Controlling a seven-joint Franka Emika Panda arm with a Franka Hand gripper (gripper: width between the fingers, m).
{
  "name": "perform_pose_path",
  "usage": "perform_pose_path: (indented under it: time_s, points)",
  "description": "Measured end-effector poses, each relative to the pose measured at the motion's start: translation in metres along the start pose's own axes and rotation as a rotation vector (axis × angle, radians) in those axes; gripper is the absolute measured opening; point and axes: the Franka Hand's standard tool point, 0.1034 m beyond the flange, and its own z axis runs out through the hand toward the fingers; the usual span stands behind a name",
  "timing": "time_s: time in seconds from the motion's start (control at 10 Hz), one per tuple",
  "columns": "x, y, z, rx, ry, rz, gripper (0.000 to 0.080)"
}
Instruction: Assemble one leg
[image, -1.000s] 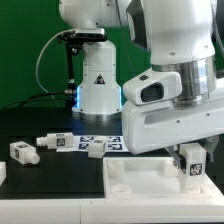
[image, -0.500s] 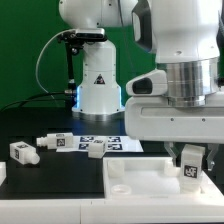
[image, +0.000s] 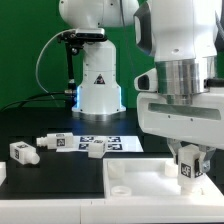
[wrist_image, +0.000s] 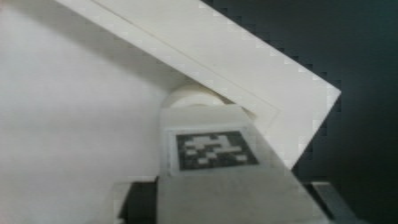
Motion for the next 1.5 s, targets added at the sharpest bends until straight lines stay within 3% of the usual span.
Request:
perform_pose_path:
  time_s: [0.1,0.3,0.4,0.7,0.9,1.3,1.5]
  points:
    - [0.000,-0.001,-0.001,-0.001,0.003,-0.081,0.0294]
    - [-0.006,-0.008,-0.010,0.013,0.004,-0.449,0.0604]
    - [-0.010,-0.009,-0.011,0.012,-0.005,-0.470,0.0636]
    - [-0.009,-0.009,-0.010,0.007,-0.001,-0.517,0.0647]
    - [-0.014,-0.010,-0.009,-0.001,-0.001,-0.794,0.0649]
    - [-0.015,-0.009,-0.007,0.000,-0.006,-0.832,0.0649]
    - [-0.009,-0.003,-0.005,-0.013,-0.004,-1.120,0.0649]
